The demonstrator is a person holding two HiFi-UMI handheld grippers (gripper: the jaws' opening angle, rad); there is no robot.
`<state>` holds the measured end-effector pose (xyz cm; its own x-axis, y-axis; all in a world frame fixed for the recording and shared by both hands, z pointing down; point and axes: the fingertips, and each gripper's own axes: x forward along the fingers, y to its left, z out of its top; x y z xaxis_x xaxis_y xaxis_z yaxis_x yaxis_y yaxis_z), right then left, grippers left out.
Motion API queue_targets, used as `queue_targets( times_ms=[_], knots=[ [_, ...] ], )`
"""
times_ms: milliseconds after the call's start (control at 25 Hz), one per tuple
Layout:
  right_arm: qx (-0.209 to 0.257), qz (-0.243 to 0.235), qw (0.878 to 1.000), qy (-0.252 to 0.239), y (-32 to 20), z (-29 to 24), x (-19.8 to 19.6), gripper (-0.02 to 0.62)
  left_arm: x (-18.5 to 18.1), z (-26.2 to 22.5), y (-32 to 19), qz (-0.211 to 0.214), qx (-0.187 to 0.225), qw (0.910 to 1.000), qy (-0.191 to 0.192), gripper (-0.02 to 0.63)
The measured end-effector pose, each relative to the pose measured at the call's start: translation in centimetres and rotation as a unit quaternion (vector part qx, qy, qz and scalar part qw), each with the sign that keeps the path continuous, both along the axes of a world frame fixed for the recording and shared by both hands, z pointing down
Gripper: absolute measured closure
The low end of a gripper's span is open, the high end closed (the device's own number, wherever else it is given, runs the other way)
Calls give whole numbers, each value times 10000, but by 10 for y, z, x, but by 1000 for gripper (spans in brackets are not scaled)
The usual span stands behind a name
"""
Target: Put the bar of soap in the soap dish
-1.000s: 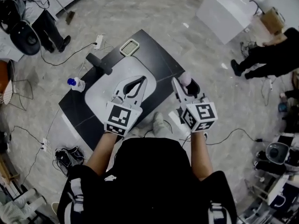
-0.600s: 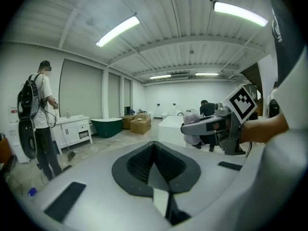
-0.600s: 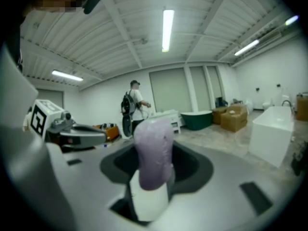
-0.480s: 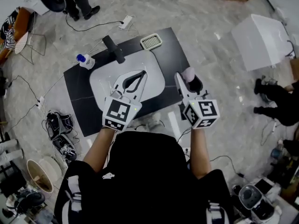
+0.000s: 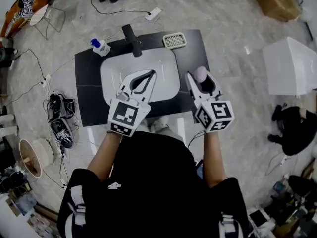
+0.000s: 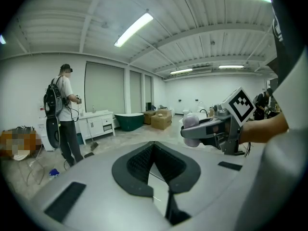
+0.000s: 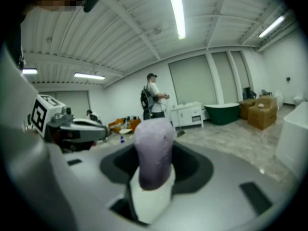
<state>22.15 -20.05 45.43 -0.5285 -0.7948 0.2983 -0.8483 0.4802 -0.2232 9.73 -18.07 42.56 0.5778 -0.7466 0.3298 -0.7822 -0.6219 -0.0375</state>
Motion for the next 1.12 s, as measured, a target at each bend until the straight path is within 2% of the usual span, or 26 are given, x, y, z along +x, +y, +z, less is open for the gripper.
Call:
queue_targets(
  times_ms=[280,760,1000,1120],
  knots=[
    [-235,-333,9989,226,-11,19,-13,388,-10,11,-3,-133,-131,9998,34,581],
    [-612,-1084,9859,1118,-28,66,-45,388,-23,29,-34,103,-353,9992,159,581],
    [-978,-1572,9674,1730,-51,111,-53,388,-34,49,-51,78,-610,9979,185,581],
    [-1267,-1943,9454,2289,-62,140,-56,388,-40,59,-59,45,-717,9973,179,581]
  ],
)
